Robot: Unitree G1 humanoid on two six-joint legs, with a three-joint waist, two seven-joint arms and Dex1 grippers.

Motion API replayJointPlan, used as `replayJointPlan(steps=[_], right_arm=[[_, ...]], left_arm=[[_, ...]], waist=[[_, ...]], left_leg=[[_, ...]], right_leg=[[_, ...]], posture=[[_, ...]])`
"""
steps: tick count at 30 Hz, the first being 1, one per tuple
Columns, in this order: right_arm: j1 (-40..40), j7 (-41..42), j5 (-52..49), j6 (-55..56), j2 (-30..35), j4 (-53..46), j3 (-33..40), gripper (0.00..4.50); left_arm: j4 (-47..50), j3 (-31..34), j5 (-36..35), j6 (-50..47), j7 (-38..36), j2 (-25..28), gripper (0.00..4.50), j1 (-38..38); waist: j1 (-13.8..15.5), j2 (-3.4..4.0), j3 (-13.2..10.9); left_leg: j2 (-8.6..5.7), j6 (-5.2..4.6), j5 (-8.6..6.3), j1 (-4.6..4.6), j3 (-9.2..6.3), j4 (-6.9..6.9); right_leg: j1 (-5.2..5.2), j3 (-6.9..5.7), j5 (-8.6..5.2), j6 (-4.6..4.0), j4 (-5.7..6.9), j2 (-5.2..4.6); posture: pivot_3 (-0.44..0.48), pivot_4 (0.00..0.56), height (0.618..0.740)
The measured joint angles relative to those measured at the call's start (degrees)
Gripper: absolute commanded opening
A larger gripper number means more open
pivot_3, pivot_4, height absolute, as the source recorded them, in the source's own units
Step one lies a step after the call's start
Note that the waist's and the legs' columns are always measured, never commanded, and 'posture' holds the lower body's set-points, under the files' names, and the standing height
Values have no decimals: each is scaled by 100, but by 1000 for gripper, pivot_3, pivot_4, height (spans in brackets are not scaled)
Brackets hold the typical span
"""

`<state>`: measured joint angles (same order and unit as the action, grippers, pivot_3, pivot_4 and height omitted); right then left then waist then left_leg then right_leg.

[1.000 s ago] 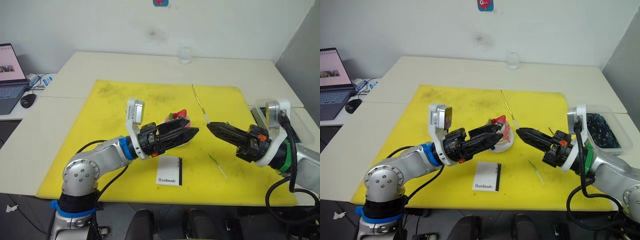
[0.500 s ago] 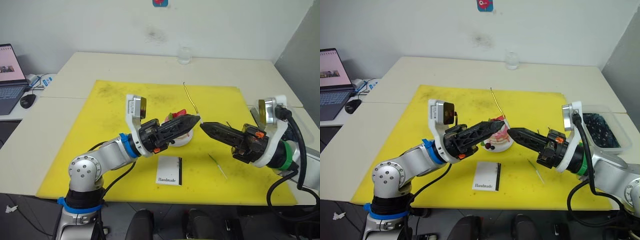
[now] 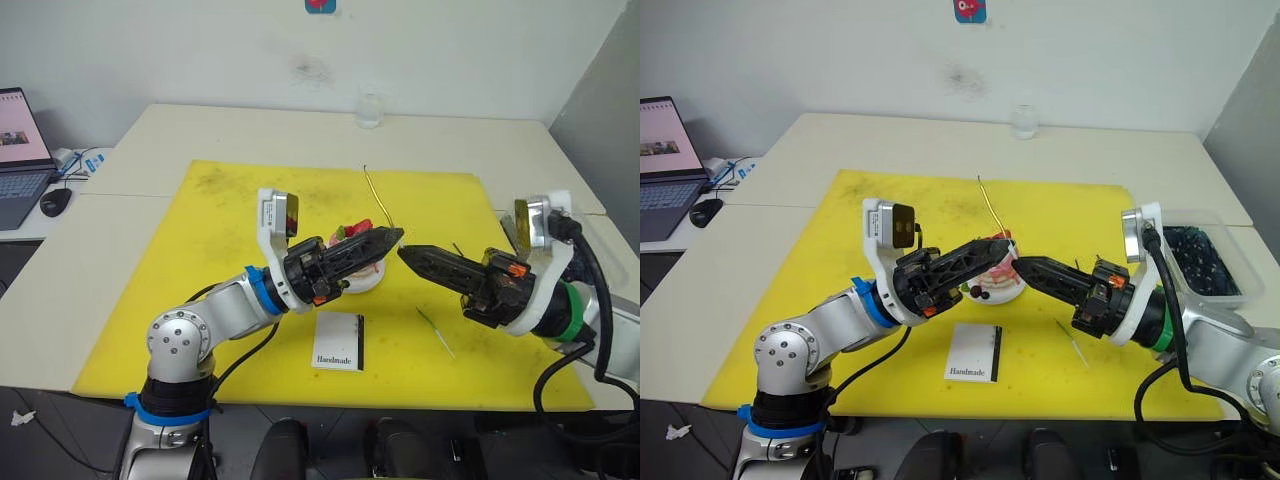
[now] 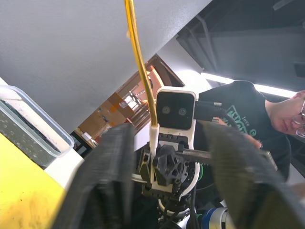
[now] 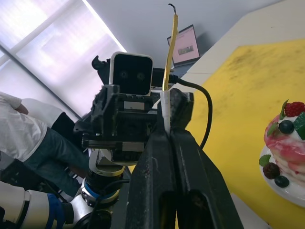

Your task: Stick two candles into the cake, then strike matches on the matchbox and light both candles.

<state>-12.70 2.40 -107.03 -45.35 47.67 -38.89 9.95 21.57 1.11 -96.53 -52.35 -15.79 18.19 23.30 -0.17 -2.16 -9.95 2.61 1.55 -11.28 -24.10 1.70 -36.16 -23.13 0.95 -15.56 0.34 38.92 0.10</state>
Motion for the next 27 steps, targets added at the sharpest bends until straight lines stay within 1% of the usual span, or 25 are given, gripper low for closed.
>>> replayJointPlan(steps=[4,5,12,15,19,20,22,24,26,27], right_arm=[[-2,47,0,2,0,-38,-14,0],[-2,48,5,3,0,-40,-17,0],[-15,69,18,12,0,-33,-61,0],[-15,117,51,6,57,-15,-62,602],[-46,431,606,-89,352,-17,-54,1946],[-67,619,999,-161,555,-38,-52,2287],[-88,839,1533,-208,763,-44,-52,2971],[-200,1036,2071,-215,861,-50,-55,3687],[-270,1254,2520,-213,1018,-64,-59,4416],[-353,1452,2934,-211,1130,-85,-112,4470]], left_arm=[[-125,-74,72,-1,-35,3,103,0],[-141,-77,92,-3,-67,6,29,0],[-145,-76,230,2,-235,24,29,0],[-138,-77,351,13,-277,24,0,5],[-102,-25,791,161,-307,154,0,206],[-49,79,1025,205,-388,355,0,325],[29,229,1377,319,-520,626,0,463],[72,248,2117,532,-757,1034,0,522],[53,251,2799,769,-967,1321,0,527],[-13,249,3318,1034,-1135,1453,0,528]], waist=[[0,0,0],[0,0,0],[0,0,0],[0,0,0],[3,-1,-1],[2,-1,-1],[-4,-1,-1],[-7,-1,-1],[0,0,-2],[4,0,-2]], left_leg=[[0,0,0,0,-1,0],[0,0,0,0,0,0],[0,0,0,-1,1,1],[1,0,0,-2,0,2],[-2,0,0,-2,-1,2],[-3,0,0,-1,1,3],[-2,0,0,1,4,7],[-3,1,-1,1,5,11],[-3,1,-1,-1,4,14],[1,2,-1,-2,4,15]], right_leg=[[0,-1,0,0,0,0],[0,-1,0,0,0,0],[-1,0,0,-1,-4,0],[-1,-1,-1,-1,-4,0],[-3,-2,-1,-1,-4,0],[-5,-2,-1,-2,-4,1],[-6,-1,-3,-5,-5,2],[-8,-1,-5,-9,-6,5],[-10,-4,-8,-13,-9,6],[-11,-5,-8,-14,-13,5]], posture=[[0,150,740],[0,150,740],[0,150,740],[0,150,740],[0,150,740],[0,150,740],[0,150,740],[0,150,740],[0,150,740],[0,150,740]])
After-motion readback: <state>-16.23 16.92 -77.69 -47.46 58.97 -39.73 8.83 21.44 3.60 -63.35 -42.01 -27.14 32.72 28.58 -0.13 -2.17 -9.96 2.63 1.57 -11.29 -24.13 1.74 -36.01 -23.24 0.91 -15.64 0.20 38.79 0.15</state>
